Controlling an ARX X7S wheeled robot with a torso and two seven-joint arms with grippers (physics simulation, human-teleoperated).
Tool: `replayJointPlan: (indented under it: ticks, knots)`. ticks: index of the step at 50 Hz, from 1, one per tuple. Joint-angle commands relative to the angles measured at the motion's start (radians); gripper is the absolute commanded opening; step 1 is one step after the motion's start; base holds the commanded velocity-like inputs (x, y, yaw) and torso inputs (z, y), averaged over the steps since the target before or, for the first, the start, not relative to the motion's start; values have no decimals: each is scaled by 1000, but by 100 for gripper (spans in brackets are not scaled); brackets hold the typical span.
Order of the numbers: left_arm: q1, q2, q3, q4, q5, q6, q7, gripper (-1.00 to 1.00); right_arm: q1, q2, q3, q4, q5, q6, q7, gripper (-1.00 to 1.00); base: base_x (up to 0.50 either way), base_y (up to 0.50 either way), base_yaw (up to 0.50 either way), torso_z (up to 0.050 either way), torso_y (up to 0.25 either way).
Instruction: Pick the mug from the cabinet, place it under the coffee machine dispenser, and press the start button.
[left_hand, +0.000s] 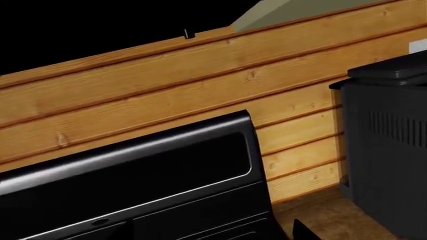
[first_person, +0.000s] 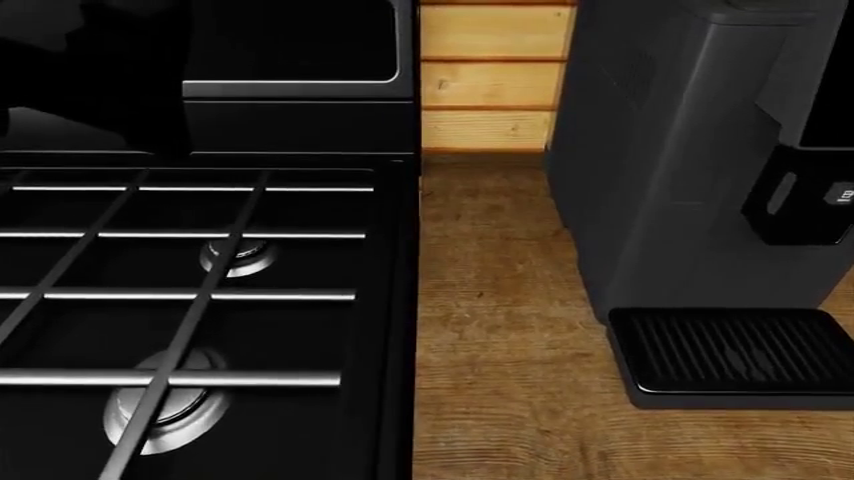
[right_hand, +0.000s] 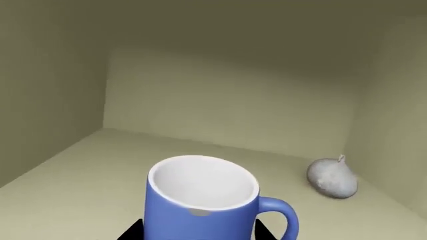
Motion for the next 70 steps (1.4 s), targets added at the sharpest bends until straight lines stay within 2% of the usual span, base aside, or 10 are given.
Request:
replayJointPlan:
  ticks: [1,9,19,41,47,50,54,57,65,70]
  knots:
    - [33,0,-10,5,31,9,28,100,2,-13,-19,-106,-167,18,-182,-100,0,0,0,0,0]
    - [60,2,-18,7,61,15,54,100,2,-14,-41,-250,-251,81,-328,-100,0,0,0,0,0]
    - [66,-5,-20,13,63,19,58,100,2,-14,-73,-386,-345,153,-487,-100,-473,-4,0,0,0]
    - [19,6,16,8,23,24,14,100,2,-14,-61,-380,-435,159,-594,-100,-500,-4,0,0,0]
    - [19,8,20,9,20,29,10,100,2,-12,-77,-399,-462,182,-640,-100,-40,0,0,0,0]
    - [20,8,21,9,20,32,10,100,-7,4,-114,-456,-497,237,-706,-100,0,0,0,0,0]
    - [27,12,20,10,27,35,16,100,-69,69,-268,-661,-594,415,-923,-100,0,0,0,0,0]
    - [31,13,20,11,31,38,19,100,-125,67,-263,-718,-930,425,-1241,-100,0,0,0,0,0]
    - [31,12,21,13,32,43,19,100,-197,118,-238,-801,-927,426,-1244,-100,0,0,0,0,0]
    - [27,11,24,14,26,45,13,100,-305,126,-205,-875,-943,426,-1244,-100,0,0,0,0,0]
